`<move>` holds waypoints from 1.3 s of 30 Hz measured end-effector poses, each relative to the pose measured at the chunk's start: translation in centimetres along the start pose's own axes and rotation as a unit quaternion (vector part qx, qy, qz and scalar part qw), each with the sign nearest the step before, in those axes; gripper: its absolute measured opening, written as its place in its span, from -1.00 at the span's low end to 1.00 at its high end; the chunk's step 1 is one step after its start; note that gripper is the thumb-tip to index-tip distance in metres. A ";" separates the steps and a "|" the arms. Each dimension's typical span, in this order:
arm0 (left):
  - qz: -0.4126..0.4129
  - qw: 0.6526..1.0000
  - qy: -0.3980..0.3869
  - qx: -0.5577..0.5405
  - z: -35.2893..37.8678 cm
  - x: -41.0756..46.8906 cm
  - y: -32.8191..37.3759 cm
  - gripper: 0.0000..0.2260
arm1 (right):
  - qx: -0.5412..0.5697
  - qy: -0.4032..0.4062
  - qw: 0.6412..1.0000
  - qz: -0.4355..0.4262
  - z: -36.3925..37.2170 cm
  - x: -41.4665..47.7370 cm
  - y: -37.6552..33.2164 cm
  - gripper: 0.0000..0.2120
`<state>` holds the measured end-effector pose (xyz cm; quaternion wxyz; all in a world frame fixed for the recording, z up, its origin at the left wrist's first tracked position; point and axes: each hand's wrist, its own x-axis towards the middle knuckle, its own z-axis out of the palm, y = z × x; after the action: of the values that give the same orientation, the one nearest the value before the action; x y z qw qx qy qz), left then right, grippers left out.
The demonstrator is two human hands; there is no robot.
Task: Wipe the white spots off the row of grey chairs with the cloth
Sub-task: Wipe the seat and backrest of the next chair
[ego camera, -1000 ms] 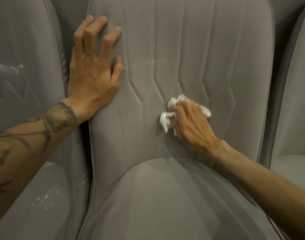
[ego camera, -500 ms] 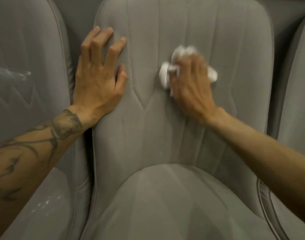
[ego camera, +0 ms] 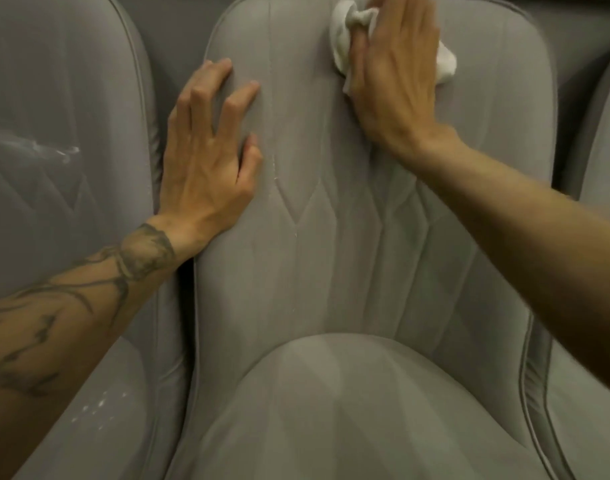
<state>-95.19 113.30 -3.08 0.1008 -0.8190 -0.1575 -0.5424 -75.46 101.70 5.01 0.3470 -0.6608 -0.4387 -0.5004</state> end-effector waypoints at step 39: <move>-0.024 0.997 0.039 -0.056 0.5 -0.2 -0.5 -0.55 | 0.192 -0.076 0.977 -0.049 1.2 -6.2 -8.8 -0.77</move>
<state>-94.95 113.88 -3.47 0.0475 -0.7974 -0.1425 -0.5845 -83.92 104.66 -1.12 0.4078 -0.5955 -0.5836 -0.3720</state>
